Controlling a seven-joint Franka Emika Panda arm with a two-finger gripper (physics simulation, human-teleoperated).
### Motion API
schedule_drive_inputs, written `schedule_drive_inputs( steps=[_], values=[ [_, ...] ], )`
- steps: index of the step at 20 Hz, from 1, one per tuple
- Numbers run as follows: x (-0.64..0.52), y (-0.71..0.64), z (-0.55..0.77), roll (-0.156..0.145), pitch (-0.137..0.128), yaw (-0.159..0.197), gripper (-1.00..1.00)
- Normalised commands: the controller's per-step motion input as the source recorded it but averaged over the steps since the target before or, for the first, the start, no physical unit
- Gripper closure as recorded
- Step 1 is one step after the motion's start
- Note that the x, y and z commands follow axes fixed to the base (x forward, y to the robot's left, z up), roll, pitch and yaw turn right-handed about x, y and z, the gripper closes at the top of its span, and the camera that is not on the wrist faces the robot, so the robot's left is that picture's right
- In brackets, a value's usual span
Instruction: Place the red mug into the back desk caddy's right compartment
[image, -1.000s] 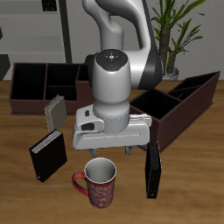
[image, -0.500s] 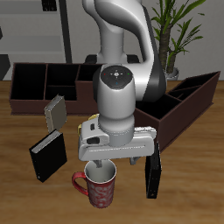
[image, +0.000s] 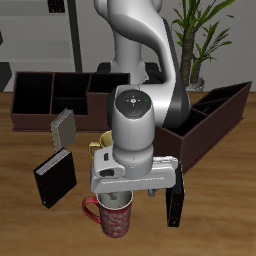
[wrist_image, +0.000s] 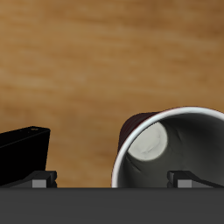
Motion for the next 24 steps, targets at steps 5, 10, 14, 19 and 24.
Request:
schedule_drive_inputs(
  steps=[5,10,14,19,24],
  values=[
    [0.04,-0.01,-0.25,0.000,0.033,0.030,1.00],
    [0.03,-0.05,-0.10,-0.001,0.013,-0.006,1.00],
    [-0.02,-0.07,0.08,-0.009,-0.004,-0.022,1.00],
    [-0.07,-0.04,0.30,-0.018,-0.046,0.011,1.00],
    [-0.11,-0.03,0.40,-0.027,-0.039,-0.013,1.00]
  ],
)
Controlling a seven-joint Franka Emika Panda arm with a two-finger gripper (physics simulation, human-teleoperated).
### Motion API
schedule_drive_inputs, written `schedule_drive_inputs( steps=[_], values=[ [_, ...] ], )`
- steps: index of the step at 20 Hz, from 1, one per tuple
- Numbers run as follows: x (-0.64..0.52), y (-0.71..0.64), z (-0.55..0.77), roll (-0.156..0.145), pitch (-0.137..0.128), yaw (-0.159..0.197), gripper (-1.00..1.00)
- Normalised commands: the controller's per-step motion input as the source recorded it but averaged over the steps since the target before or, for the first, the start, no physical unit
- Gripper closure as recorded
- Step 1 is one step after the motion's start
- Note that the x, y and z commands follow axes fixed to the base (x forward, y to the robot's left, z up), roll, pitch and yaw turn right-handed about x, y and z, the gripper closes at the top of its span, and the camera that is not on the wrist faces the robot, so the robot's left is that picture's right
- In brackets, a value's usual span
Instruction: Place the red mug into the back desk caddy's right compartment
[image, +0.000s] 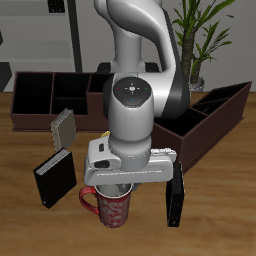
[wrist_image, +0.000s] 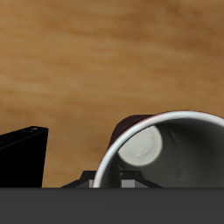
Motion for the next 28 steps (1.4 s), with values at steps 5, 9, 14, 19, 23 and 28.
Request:
schedule_drive_inputs(
  steps=[5,9,14,19,23,28],
  values=[
    [-0.20,-0.07,0.56,-0.030,-0.051,-0.022,1.00],
    [-0.45,0.04,0.76,-0.018,-0.076,0.002,1.00],
    [-0.33,0.00,0.66,0.000,-0.066,-0.006,1.00],
    [-0.35,-0.05,0.57,-0.020,-0.051,-0.018,1.00],
    [-0.25,-0.12,0.35,-0.028,-0.018,-0.017,1.00],
    [-0.50,-0.03,0.49,-0.001,-0.056,-0.015,1.00]
  ],
)
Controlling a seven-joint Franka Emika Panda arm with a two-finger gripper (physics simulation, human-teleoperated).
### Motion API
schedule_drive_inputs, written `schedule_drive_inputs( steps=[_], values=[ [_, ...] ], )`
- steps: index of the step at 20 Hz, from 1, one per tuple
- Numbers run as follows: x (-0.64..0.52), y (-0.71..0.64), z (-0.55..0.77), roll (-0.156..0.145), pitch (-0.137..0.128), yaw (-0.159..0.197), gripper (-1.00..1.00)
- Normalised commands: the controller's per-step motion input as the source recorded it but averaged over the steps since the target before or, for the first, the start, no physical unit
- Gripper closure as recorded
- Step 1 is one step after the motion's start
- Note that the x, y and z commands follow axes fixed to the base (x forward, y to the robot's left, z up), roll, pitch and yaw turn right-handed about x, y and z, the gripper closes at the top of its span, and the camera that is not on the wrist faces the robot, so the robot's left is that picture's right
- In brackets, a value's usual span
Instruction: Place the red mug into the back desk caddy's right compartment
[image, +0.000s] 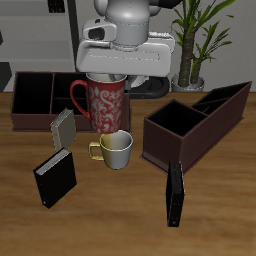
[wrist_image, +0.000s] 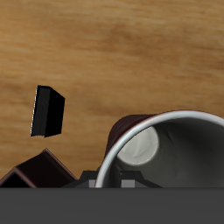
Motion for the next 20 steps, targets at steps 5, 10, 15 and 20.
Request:
schedule_drive_inputs(
  steps=[5,10,15,20],
  values=[
    [-0.41,-0.10,0.40,-0.036,-0.035,-0.032,1.00],
    [-0.44,-0.03,0.28,-0.005,-0.045,0.013,1.00],
    [-0.40,0.02,0.09,-0.034,0.027,-0.010,1.00],
    [-0.47,0.19,0.05,0.015,-0.009,0.038,1.00]
  ],
)
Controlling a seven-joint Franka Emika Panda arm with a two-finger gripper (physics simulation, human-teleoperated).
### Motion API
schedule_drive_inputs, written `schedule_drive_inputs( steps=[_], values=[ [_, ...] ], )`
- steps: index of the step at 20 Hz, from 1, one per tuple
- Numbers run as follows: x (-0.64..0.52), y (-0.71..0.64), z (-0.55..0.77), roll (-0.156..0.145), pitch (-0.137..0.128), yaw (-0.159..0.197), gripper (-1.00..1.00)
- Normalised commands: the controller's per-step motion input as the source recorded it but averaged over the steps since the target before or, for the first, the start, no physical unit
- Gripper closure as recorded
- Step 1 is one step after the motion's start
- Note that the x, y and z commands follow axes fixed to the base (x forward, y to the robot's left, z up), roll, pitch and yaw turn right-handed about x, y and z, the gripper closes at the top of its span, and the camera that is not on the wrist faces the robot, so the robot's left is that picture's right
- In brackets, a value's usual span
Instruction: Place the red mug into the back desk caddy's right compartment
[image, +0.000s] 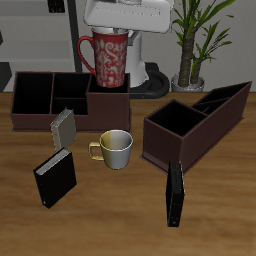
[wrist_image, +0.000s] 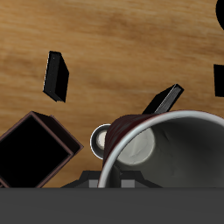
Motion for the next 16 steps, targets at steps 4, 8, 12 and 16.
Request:
schedule_drive_inputs(
  steps=[4,8,12,16],
  values=[
    [-0.53,0.30,0.02,0.019,0.016,0.035,1.00],
    [-0.36,0.19,-0.12,0.016,-0.011,0.022,1.00],
    [-0.22,0.13,-0.26,-0.037,0.007,0.023,1.00],
    [-0.36,0.19,-0.13,-0.064,-0.095,0.029,1.00]
  ],
)
